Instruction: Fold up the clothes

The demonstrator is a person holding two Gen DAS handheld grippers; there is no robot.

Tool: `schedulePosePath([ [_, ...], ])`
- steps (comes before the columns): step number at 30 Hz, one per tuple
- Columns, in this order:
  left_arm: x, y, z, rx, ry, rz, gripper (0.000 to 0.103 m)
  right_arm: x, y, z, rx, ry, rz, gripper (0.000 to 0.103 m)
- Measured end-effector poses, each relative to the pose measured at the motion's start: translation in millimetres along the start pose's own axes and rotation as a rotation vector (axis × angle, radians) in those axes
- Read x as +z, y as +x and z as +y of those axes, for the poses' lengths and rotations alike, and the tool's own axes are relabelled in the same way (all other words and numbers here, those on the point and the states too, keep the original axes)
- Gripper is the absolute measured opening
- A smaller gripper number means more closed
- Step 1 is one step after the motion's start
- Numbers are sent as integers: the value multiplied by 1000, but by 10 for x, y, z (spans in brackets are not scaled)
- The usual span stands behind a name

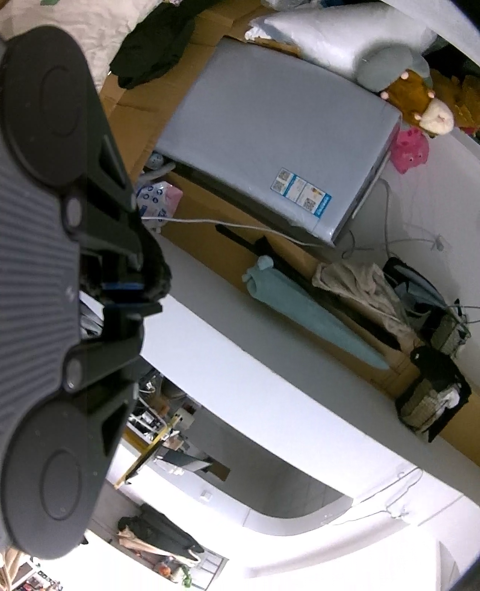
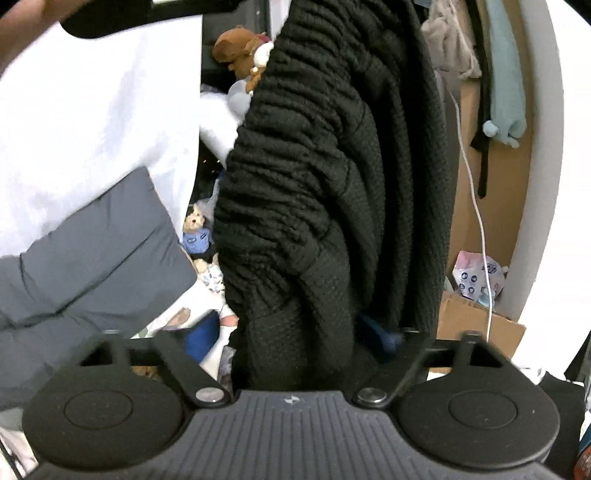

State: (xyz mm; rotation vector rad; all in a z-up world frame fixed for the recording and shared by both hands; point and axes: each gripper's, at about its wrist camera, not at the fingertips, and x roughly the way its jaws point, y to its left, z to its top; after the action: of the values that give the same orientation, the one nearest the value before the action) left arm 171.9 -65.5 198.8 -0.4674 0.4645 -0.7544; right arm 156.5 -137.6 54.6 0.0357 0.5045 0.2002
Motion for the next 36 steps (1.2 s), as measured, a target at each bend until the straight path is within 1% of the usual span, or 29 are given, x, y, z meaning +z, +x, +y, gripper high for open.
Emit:
schedulePosePath([
  [3,21,9,110,34,-9,-6,6,4,25,-166,31,17,36,20],
  [6,15,10,234,75,13,-4,6,-9,-37,-308,33,15,39,17],
  [7,16,11,248,81,17,-3,6,-11,-63,-359,33,19,36,17],
  [10,-54,6,388,129,37,20,6,-6,-142,-555,26,30,23,16],
  [13,-158,48,512,147,38,48,6,1,-170,-753,22,39,15,14],
  [17,-333,136,639,163,38,90,7,-36,-241,-912,19,43,13,13],
  [22,-634,339,840,158,18,158,7,-78,-295,-1111,15,44,19,13],
  [25,-785,433,915,156,22,192,7,-139,-285,-1195,10,43,43,13],
  [30,-1129,772,1050,171,38,289,9,-231,-214,-1311,3,48,98,13],
  [33,-1249,848,1129,155,17,310,13,-275,-180,-1371,-7,50,123,12],
  [36,-1362,909,1225,122,-12,330,17,-312,-158,-1418,-31,51,138,12],
])
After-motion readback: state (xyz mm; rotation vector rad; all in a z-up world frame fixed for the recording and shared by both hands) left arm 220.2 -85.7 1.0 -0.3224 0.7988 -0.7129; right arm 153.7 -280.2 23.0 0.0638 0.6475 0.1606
